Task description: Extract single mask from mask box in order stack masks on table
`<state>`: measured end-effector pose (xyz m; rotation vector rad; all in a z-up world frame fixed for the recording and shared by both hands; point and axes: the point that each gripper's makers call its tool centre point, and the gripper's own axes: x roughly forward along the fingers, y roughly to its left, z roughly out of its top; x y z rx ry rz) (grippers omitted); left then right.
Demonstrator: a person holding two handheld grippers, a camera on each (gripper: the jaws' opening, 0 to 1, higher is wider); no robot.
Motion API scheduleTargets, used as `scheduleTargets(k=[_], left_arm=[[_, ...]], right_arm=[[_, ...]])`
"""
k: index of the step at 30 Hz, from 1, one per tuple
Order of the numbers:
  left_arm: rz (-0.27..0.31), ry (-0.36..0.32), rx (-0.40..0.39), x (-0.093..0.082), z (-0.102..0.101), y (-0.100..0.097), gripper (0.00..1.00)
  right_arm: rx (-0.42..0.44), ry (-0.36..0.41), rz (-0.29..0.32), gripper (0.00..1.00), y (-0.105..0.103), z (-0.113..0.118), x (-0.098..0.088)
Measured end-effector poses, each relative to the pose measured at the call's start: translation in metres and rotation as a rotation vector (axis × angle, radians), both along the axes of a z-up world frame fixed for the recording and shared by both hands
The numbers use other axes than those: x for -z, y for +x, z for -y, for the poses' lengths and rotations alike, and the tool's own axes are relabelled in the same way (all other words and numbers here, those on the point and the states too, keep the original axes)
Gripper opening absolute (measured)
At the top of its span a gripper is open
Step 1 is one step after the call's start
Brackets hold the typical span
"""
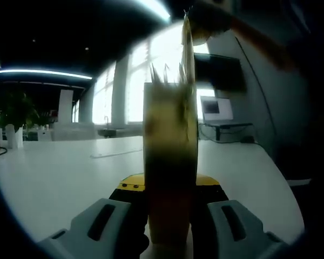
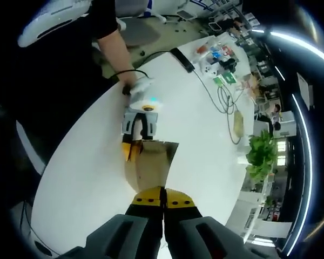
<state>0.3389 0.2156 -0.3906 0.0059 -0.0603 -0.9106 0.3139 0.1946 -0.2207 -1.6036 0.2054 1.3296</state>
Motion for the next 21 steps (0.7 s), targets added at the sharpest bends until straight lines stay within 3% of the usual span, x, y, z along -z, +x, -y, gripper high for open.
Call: scheduleTargets(k=[21], left_arm=[[-0.001, -0.001, -0.001, 0.0, 0.0, 0.0, 0.2]], right_arm=[[0.0, 0.046, 0.067, 0.0, -0.004, 0.007, -0.025]])
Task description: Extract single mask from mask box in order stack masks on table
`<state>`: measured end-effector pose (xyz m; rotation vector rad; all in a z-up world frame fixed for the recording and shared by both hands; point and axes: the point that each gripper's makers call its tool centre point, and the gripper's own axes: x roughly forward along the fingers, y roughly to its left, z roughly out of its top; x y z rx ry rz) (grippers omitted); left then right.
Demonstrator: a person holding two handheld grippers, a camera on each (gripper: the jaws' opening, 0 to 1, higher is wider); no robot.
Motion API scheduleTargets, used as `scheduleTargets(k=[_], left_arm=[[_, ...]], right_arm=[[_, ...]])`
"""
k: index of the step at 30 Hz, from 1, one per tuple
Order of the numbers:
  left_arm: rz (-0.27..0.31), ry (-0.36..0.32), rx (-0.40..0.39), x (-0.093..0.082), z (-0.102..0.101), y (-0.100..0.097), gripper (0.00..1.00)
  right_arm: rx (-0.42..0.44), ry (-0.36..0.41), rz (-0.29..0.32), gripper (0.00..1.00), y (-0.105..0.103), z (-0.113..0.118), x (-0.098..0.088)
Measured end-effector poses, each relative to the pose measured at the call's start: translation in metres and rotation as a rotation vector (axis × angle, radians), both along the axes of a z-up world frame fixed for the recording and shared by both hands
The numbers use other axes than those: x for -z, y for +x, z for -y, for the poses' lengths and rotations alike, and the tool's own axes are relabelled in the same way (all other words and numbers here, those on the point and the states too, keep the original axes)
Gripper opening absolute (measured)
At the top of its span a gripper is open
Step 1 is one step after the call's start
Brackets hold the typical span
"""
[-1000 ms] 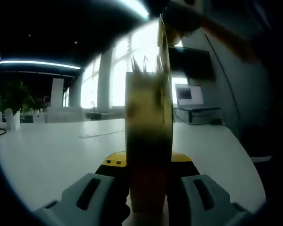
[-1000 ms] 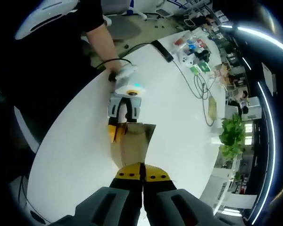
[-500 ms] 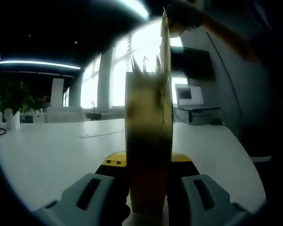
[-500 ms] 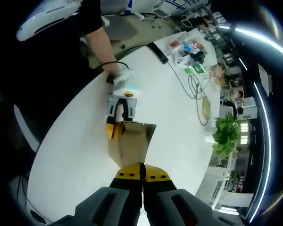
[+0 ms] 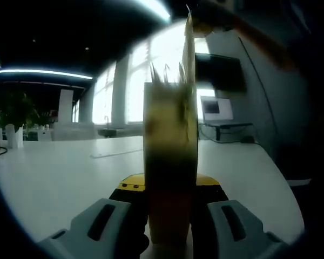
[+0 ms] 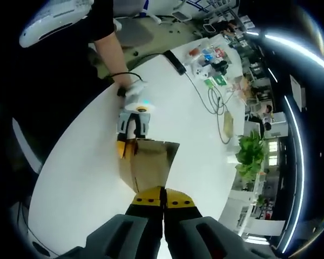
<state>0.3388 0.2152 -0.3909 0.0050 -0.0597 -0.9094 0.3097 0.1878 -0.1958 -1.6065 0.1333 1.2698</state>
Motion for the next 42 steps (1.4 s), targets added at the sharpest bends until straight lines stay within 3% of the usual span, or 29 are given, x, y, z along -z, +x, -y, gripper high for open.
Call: scheduleTargets(k=[25, 42], left_arm=[[0.005, 0.007, -0.021, 0.0, -0.004, 0.003, 0.2], [0.001, 0.006, -0.019, 0.001, -0.004, 0.003, 0.2]], right_arm=[[0.017, 0.06, 0.051, 0.0, -0.004, 0.008, -0.03], [0.086, 0.116, 0.115, 0.0, 0.0, 0.032, -0.062]])
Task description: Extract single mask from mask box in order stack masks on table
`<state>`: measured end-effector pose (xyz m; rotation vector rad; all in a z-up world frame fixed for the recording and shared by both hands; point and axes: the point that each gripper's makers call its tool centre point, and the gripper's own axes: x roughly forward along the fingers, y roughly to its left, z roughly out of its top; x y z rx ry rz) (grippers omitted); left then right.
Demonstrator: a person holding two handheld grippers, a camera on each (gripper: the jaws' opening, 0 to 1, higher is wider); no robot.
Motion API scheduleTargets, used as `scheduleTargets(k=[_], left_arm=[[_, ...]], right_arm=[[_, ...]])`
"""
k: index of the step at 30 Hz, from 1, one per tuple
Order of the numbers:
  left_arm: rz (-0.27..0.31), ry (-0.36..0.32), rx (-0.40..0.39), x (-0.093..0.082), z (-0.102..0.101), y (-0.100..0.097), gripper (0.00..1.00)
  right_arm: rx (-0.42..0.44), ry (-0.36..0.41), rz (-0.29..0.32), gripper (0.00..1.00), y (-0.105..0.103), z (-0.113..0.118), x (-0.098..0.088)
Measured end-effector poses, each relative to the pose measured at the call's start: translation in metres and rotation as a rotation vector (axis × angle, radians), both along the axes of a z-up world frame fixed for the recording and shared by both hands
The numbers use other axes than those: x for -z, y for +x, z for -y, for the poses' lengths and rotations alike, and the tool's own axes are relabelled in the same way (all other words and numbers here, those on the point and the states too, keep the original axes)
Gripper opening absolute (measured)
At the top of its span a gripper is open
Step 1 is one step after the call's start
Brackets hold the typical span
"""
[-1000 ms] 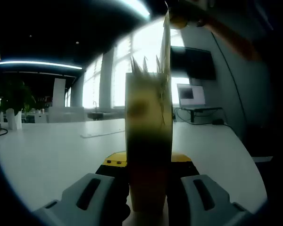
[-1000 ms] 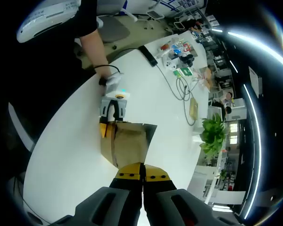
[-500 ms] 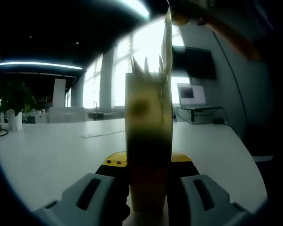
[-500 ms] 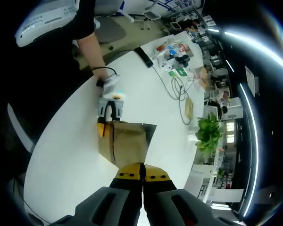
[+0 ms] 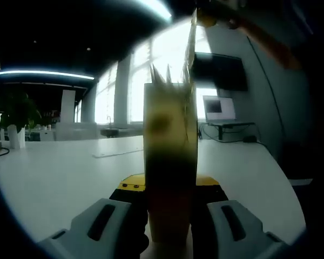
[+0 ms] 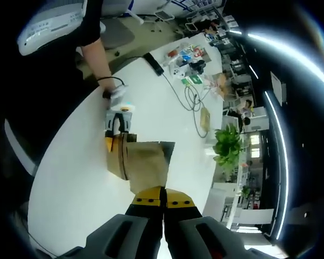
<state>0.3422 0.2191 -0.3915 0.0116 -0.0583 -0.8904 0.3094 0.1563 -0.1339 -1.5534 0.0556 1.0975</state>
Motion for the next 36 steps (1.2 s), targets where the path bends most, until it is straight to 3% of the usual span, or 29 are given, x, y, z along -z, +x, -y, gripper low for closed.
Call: scheduleTargets(k=[12, 23, 36], left_arm=[[0.0, 0.0, 0.001, 0.0, 0.0, 0.0, 0.2], [-0.001, -0.001, 0.001, -0.001, 0.001, -0.001, 0.2], [-0.003, 0.001, 0.001, 0.0, 0.001, -0.002, 0.2]], right_arm=[[0.102, 0.064, 0.051, 0.0, 0.018, 0.028, -0.014], [0.229, 0.118, 0.149, 0.0, 0.056, 0.052, -0.024], [0.282, 0.059, 0.207, 0.0, 0.089, 0.066, 0.007]])
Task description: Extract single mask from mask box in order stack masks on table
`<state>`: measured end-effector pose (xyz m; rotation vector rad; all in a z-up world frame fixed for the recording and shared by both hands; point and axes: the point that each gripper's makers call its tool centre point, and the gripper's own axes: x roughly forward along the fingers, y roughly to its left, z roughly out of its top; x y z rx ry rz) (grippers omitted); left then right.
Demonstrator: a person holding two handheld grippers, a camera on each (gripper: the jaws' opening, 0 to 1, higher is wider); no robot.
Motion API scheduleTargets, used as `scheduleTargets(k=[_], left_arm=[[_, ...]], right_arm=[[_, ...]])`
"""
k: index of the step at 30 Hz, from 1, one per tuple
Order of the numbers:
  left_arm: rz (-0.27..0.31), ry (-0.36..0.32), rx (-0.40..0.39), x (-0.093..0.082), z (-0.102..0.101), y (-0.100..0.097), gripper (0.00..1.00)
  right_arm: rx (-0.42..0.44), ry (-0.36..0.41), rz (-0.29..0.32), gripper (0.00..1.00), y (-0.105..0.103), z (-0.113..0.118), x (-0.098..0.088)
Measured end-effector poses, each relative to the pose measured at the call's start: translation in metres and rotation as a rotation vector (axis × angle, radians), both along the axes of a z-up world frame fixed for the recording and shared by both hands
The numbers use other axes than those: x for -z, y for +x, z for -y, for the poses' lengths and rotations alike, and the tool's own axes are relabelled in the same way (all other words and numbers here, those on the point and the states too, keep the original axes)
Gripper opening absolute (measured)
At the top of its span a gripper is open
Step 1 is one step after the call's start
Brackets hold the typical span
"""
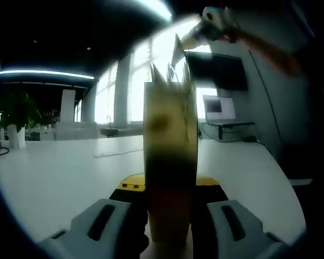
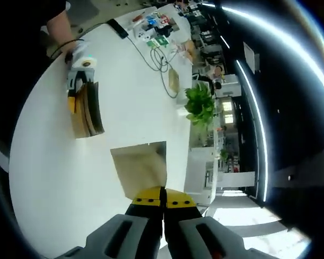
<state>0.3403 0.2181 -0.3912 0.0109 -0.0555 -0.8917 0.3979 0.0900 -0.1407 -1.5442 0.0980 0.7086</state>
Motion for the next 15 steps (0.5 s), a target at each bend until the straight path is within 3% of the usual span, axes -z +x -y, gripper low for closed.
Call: scheduleTargets(k=[9, 15], left_arm=[[0.0, 0.0, 0.001, 0.0, 0.0, 0.001, 0.2], [0.0, 0.001, 0.0, 0.001, -0.001, 0.002, 0.2]], right_arm=[[0.022, 0.017, 0.001, 0.0, 0.01, -0.004, 0.015], [0.055, 0.036, -0.012, 0.0, 0.021, -0.003, 0.034]])
